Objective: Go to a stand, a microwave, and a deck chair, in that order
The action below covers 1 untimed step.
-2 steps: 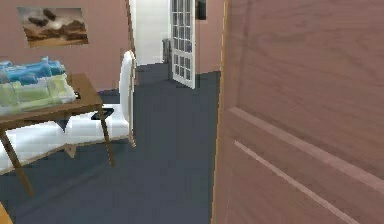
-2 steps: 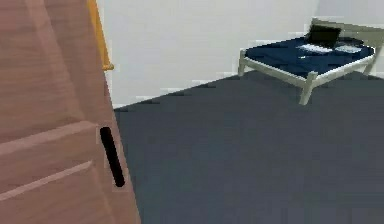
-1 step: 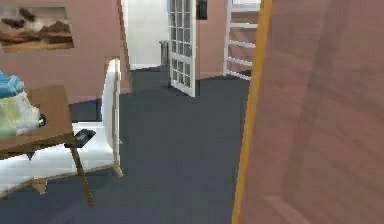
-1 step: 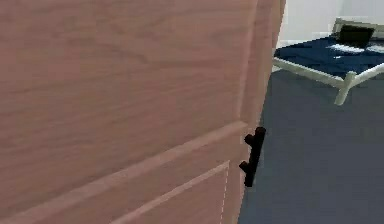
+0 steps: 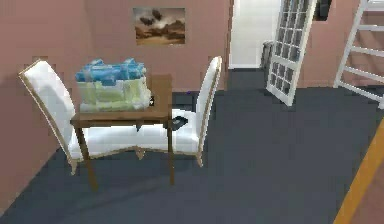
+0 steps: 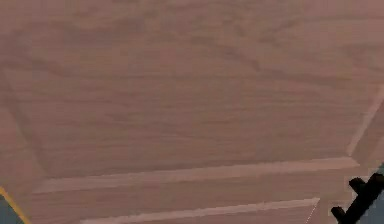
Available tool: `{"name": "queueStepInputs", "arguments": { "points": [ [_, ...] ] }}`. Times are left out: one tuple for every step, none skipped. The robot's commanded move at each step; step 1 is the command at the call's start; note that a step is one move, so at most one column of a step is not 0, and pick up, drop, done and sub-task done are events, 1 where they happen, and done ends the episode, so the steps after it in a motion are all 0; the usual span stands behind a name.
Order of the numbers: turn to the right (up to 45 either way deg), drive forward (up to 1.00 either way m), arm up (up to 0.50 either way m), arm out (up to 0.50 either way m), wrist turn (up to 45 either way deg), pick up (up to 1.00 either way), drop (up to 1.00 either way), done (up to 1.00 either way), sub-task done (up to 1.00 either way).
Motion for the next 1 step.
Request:
{"name": "queueStepInputs", "arguments": {
  "points": [
    [0.0,0.60,0.00,0.00,0.0,0.00,0.00,0.00,0.00]
  ]
}}
